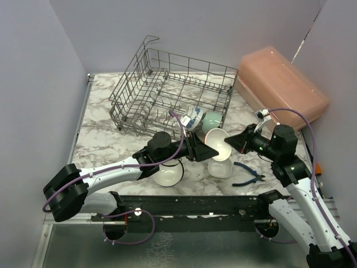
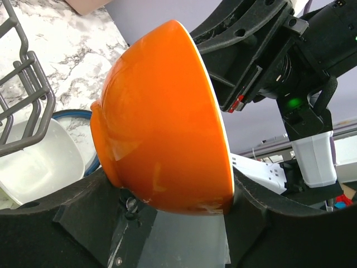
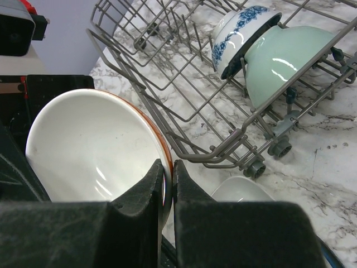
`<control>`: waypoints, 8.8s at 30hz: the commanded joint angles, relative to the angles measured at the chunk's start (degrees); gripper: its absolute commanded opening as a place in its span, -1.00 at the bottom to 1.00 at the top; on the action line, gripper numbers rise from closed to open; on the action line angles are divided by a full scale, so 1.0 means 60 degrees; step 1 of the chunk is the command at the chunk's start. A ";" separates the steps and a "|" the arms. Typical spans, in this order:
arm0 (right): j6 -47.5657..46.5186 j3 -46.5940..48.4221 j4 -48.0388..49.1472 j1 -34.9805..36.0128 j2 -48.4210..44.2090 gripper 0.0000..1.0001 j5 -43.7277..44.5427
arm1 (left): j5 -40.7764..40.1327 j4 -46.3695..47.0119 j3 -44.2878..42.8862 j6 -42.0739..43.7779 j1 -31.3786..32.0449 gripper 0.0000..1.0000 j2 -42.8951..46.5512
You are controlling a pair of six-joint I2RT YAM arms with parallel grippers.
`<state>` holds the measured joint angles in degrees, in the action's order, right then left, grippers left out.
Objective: Load the bowls into the dish rack
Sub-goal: Pick up the bowl from the center of the board, then adjust the dish rack at the center of the board, then place the bowl in the dish rack.
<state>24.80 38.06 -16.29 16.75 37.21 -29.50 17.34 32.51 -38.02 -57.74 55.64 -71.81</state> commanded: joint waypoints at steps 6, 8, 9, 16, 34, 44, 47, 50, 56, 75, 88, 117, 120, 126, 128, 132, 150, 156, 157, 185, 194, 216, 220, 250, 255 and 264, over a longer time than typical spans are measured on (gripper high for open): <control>0.0350 -0.0196 0.0560 0.0021 -0.0002 -0.46 -0.0344 | 0.0015 0.0303 -0.0111 0.0189 0.0058 -1.00 -0.0245; 0.0397 -0.0206 0.0593 0.0031 0.0030 -0.32 -0.0343 | 0.0028 0.0361 -0.0116 0.0215 0.0046 -1.00 -0.0243; 0.0443 -0.0206 0.0612 0.0022 0.0052 -0.22 -0.0310 | 0.0014 0.0390 -0.0099 0.0234 0.0044 -1.00 -0.0235; 0.0547 -0.0208 0.0525 0.0023 0.0094 0.64 -0.0090 | 0.0077 0.0487 -0.0002 0.0310 -0.0153 -1.00 -0.0235; 0.0877 -0.0058 -0.0443 0.0021 0.0049 1.00 0.2218 | 0.1327 0.0610 0.0214 -0.0050 -0.2758 -1.00 0.0779; 0.0656 -0.0223 -0.0563 0.0022 0.1655 1.00 0.2791 | 0.0415 -0.2300 -0.0462 0.1695 -0.3366 -1.00 0.2180; 0.0357 -0.0104 -0.0485 0.0031 0.2448 1.00 0.2355 | 0.0171 -0.3040 -0.0626 0.2108 -0.3369 -1.00 0.2598; 0.0160 0.0114 -0.0327 0.0023 0.3223 0.98 0.1862 | 0.0017 -0.3441 -0.0615 0.2202 -0.3369 -1.00 0.2900; 0.0024 0.0467 0.0033 0.0035 0.3937 0.89 0.1391 | -0.0113 -0.3795 -0.0571 0.2283 -0.3369 -1.00 0.3161; 0.0136 0.0151 -0.0697 0.0021 0.3386 -0.63 0.3557 | -0.0298 -0.3819 -0.0662 0.2320 -0.3369 -1.00 0.3174; 0.0432 0.0052 -0.1229 0.0031 0.2595 -0.65 0.4591 | -0.0224 -0.3505 -0.0923 0.2703 -0.3369 -1.00 0.3162; -0.1124 0.1694 0.1467 0.0102 0.3382 0.56 -0.1884 | -0.2817 -0.7853 -0.4294 0.6145 -0.3498 -1.00 0.1109; -0.1184 0.2079 0.1533 0.0518 0.4079 0.61 -0.2082 | -0.3048 -0.7973 -0.4165 0.6122 -0.3684 -1.00 0.1114; -0.1277 0.2873 0.1737 0.1614 0.5349 0.73 -0.1840 | -0.3022 -0.8146 -0.3792 0.5992 -0.3977 -1.00 0.1205; -0.1214 0.3183 0.1740 0.1968 0.5790 0.73 -0.1708 | -0.3076 -0.8155 -0.3558 0.5941 -0.4033 -1.00 0.1362; -0.1231 0.3766 0.1856 0.2688 0.6592 0.73 -0.1312 | -0.3139 -0.8222 -0.3208 0.5873 -0.4125 -1.00 0.1636; -0.1738 0.4527 0.1095 0.4288 0.8244 -0.54 -0.1459 | -0.3564 -0.8505 -0.2975 0.6144 -0.4204 -1.00 0.2271; -0.1919 0.4050 0.0948 0.4312 0.7896 -0.80 -0.1581 | -0.3496 -0.8496 -0.3123 0.6277 -0.4204 -1.00 0.2138; -0.1976 0.4012 0.0882 0.4312 0.7898 -0.81 -0.1618 | -0.3450 -0.8495 -0.3150 0.6302 -0.4204 -1.00 0.2099; 0.0265 0.2009 0.3123 0.3320 0.5614 0.92 -0.0870 | -0.2237 -0.8525 -0.5705 0.8270 -0.4204 -1.00 -0.1487; 0.0767 0.1226 0.3807 0.1283 0.5204 0.92 -0.2620 | -0.2137 -0.8773 -0.6333 0.8782 -0.4204 -1.00 -0.2245; 0.0144 0.0827 0.2167 -0.0888 0.3272 0.92 -0.2896 | -0.3788 -1.1422 -0.8690 0.9683 -0.3720 -1.00 -0.4487; 0.0024 0.0887 0.1857 -0.0888 0.3197 0.92 -0.2806 | -0.3628 -1.1417 -0.8508 0.9658 -0.3587 -1.00 -0.4673; -0.0458 0.0761 0.0765 -0.0888 0.2773 0.92 -0.2115 | -0.4425 -1.1278 -0.7426 0.9655 -0.3159 -1.00 -0.4817; -0.0511 0.0769 0.0690 -0.0888 0.2782 0.92 -0.2042 | -0.4621 -1.1327 -0.7374 0.9662 -0.2987 -1.00 -0.4938; -0.0520 0.0746 0.0735 -0.0888 0.2904 0.92 -0.2096 | -0.4751 -1.1410 -0.7418 0.9660 -0.2901 -0.65 -0.4979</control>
<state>22.46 43.00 -10.46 11.62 54.61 -42.89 -9.82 -31.81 -83.81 0.10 38.17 -100.82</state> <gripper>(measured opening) 0.961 0.661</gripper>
